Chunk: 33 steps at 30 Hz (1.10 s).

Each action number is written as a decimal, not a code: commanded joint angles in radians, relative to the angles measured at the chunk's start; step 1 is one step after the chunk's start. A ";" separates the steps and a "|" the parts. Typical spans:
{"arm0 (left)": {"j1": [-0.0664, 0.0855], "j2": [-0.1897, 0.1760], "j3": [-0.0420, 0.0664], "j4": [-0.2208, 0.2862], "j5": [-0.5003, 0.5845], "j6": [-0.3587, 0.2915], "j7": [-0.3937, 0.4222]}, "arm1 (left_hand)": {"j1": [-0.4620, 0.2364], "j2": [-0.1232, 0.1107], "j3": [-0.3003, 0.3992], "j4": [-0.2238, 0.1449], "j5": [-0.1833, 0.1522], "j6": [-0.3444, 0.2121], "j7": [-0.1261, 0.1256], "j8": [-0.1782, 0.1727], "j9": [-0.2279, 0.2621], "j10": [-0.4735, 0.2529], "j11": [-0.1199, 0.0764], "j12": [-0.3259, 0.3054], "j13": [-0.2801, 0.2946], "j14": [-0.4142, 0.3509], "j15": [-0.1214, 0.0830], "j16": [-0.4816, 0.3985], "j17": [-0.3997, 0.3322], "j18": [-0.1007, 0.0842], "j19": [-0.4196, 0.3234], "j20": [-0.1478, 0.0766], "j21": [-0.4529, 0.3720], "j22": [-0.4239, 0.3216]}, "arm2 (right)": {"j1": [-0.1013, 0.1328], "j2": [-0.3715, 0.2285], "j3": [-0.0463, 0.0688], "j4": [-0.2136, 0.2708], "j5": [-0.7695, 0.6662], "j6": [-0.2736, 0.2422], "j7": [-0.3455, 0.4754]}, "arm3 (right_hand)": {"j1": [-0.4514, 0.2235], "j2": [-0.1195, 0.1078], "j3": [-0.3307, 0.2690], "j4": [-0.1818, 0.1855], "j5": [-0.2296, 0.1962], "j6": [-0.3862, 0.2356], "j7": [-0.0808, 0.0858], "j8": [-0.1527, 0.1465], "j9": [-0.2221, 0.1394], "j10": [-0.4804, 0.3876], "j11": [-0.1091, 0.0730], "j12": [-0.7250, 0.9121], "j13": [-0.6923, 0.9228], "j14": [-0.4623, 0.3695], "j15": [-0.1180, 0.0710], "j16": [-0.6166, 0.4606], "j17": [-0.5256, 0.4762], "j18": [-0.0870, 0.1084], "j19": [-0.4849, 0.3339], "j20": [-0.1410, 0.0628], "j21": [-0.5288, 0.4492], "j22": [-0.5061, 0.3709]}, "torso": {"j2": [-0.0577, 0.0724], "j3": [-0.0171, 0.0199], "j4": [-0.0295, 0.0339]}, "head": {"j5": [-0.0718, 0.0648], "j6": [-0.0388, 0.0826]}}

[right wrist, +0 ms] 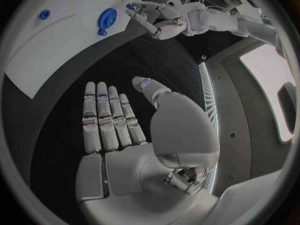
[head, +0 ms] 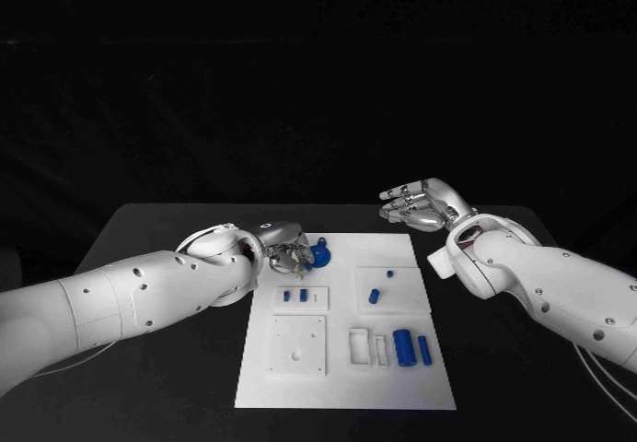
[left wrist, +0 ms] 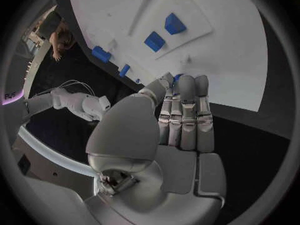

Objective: Assemble the parts on the task board

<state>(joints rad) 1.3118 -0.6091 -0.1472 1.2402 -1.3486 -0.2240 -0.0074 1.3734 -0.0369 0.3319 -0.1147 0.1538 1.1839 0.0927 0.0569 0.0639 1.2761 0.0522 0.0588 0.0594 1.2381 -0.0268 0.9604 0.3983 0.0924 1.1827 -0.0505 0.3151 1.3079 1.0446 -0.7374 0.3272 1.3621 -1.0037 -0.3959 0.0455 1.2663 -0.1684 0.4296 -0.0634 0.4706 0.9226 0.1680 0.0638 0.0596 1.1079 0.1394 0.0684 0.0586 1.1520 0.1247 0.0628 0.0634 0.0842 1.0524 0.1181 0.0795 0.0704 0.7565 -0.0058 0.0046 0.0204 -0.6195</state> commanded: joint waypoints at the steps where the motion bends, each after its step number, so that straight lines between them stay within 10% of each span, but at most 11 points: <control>1: 0.002 -0.015 0.001 0.016 0.007 0.016 -0.011 | 0.002 -0.009 0.002 0.005 0.002 0.007 0.002 0.005 0.001 -0.002 -0.003 -0.001 -0.001 -0.002 -0.002 0.005 0.000 -0.010 0.003 0.003 -0.003 0.022 | 0.000 -0.002 0.000 0.002 -0.004 -0.001 0.012 | -0.008 0.005 0.006 -0.001 0.003 0.008 -0.001 -0.005 -0.001 -0.002 -0.002 -0.006 -0.001 -0.006 0.000 0.000 -0.001 0.020 -0.003 0.003 0.003 -0.001 | 0.000 -0.0007 0.0017 | -0.001 -0.003; 33: -0.006 -0.030 0.000 0.010 -0.005 0.048 -0.032 | 0.011 -0.011 0.001 0.012 0.000 0.004 0.004 0.005 0.001 -0.004 -0.001 -0.001 -0.001 -0.007 0.000 0.011 -0.001 -0.009 -0.007 0.004 0.009 0.022 | -0.001 -0.006 0.001 0.003 -0.004 -0.001 0.013 | -0.012 0.006 0.009 -0.005 0.006 0.014 -0.002 -0.004 0.000 -0.002 -0.004 -0.006 -0.001 -0.007 -0.001 0.000 -0.001 0.019 -0.004 0.002 0.003 -0.002 | 0.001 0.0024 -0.0031 | 0.008 -0.007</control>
<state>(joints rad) 1.3069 -0.6425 -0.1481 1.2510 -1.3495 -0.1933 -0.0359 1.3789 -0.0423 0.3344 -0.1076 0.1538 1.1875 0.0965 0.0589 0.0633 1.2760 0.0522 0.0587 0.0596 1.2380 -0.0267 0.9643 0.3979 0.0925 1.1790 -0.0467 0.3190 1.3078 1.0445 -0.7430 0.3272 1.3636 -1.0037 -0.3963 0.0462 1.2624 -0.1645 0.4324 -0.0663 0.4706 0.9297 0.1684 0.0638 0.0596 1.1079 0.1394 0.0684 0.0586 1.1520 0.1247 0.0628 0.0635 0.0842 1.0524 0.1181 0.0795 0.0704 0.7573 -0.0040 0.0025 0.0273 -0.6256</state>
